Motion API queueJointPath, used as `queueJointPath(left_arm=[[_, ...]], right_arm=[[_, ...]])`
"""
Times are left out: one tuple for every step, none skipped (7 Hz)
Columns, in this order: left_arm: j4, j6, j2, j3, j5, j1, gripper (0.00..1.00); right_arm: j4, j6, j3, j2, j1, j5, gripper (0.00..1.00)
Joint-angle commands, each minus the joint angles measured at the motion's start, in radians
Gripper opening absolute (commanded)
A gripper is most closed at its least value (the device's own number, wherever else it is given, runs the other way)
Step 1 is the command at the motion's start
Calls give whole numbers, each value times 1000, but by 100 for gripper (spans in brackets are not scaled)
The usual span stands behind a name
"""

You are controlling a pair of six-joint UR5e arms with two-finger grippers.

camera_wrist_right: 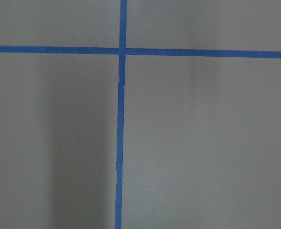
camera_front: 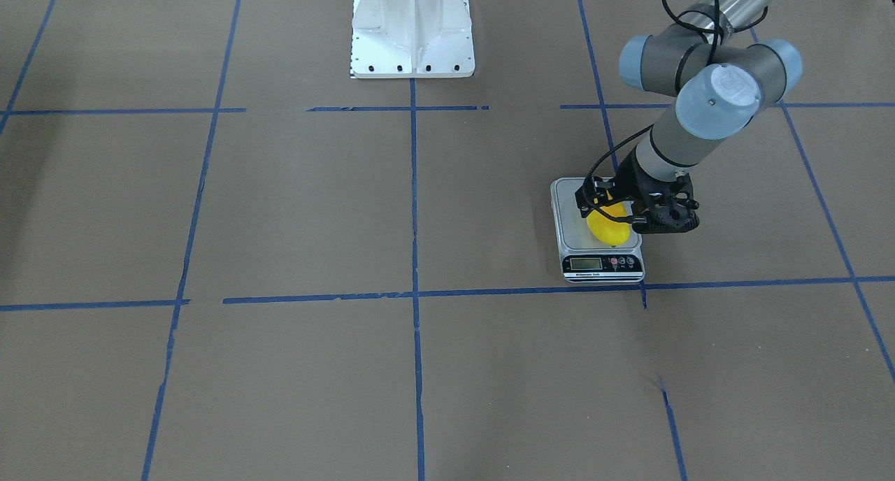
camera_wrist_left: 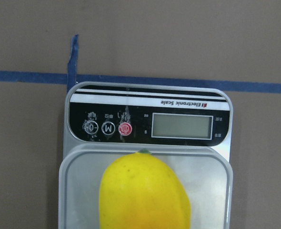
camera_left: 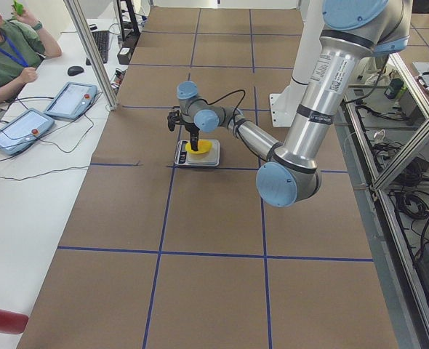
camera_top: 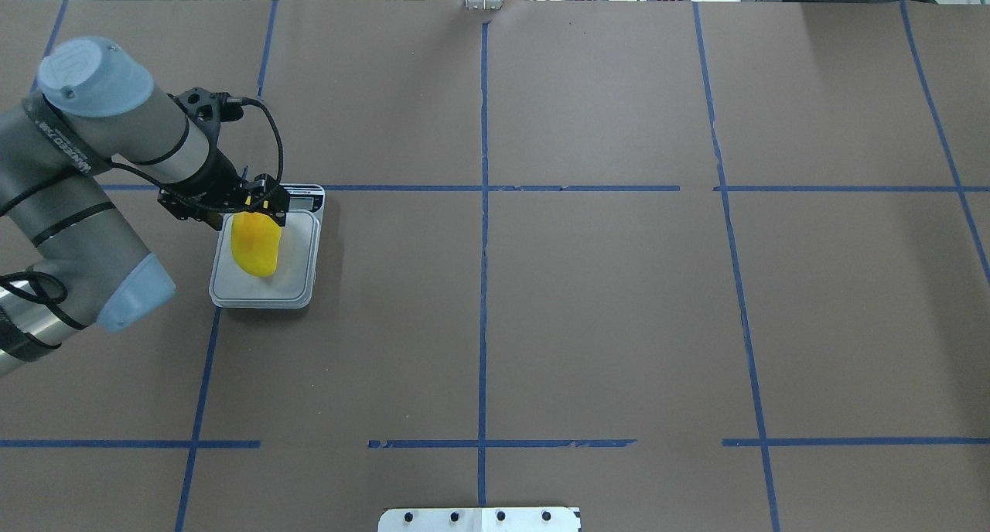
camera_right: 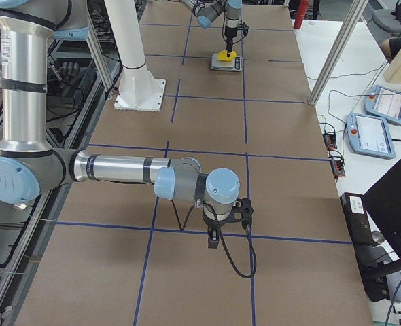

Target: Weigh mango

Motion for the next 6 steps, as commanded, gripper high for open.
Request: queueJointPath(left_arm=[[106,84,54,-144,-7,-120,100],[206,267,58,-162,-7,-202,100],[265,522,75,-149,-9,-323,100],[265,747,163,-146,-12,-434,100],[261,945,235,-105,-24,-568,100],[259,1064,248,-6,-74,-646,100]], right_arm=[[1,0,0,0,0,0,100],[-1,0,0,0,0,0,100],[1,0,0,0,0,0,100],[-1,0,0,0,0,0,100],[1,0,0,0,0,0,100],[1,0,0,0,0,0,100]])
